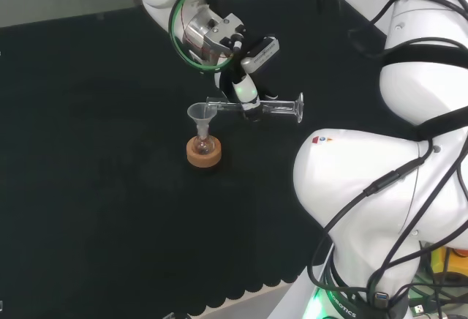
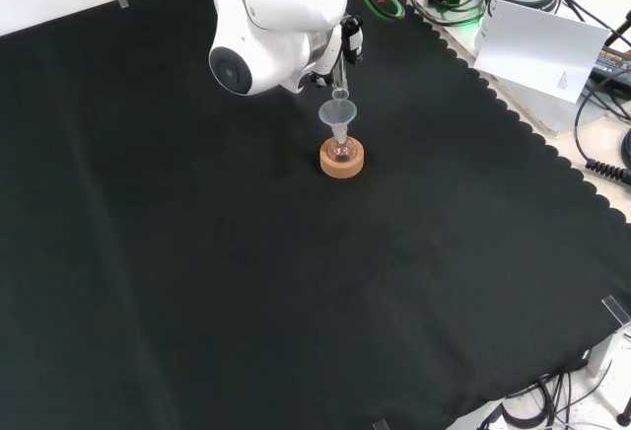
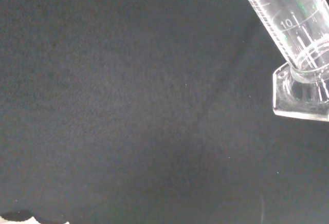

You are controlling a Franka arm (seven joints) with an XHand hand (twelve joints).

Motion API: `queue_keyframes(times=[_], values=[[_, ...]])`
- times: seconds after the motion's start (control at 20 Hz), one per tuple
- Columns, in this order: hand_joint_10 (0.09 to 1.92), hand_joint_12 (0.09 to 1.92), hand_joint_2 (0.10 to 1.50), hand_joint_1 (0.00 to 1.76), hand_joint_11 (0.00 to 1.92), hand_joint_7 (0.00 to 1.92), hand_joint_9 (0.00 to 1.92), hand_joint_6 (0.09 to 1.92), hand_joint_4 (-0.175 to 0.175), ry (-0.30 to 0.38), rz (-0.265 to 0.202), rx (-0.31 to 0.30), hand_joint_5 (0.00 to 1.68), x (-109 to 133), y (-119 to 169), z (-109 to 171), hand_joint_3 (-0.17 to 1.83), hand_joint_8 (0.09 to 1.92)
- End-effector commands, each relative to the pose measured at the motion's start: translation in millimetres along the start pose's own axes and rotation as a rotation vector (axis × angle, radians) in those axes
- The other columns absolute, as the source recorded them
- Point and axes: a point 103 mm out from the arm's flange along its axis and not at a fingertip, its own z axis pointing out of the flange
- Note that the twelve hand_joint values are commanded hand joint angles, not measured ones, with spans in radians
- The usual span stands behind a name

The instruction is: Pour the water from the graduated cylinder into the round-bottom flask.

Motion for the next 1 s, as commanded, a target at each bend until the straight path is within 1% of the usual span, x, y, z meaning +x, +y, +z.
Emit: queue_keyframes(times=[0.05,0.25,0.55,1.0], values=[[0.09,0.74,1.09,1.27,1.24,1.06,1.45,0.93,-0.175,-0.018,0.03,0.005,1.03,1.8,-2.4,-2.3,0.0,0.91],[0.09,0.74,1.09,1.27,1.24,1.05,1.45,0.93,-0.175,-0.038,0.052,0.009,1.03,4.1,-4.4,-5.2,0.0,0.91],[0.09,0.74,1.09,1.27,1.24,1.05,1.45,0.93,-0.175,-0.051,0.078,0.022,1.02,1.5,-6.8,-6.3,0.0,0.92],[0.09,0.74,1.09,1.27,1.24,1.05,1.45,0.93,-0.175,-0.066,0.092,0.024,1.02,-0.9,-10.0,-7.3,0.0,0.92]])
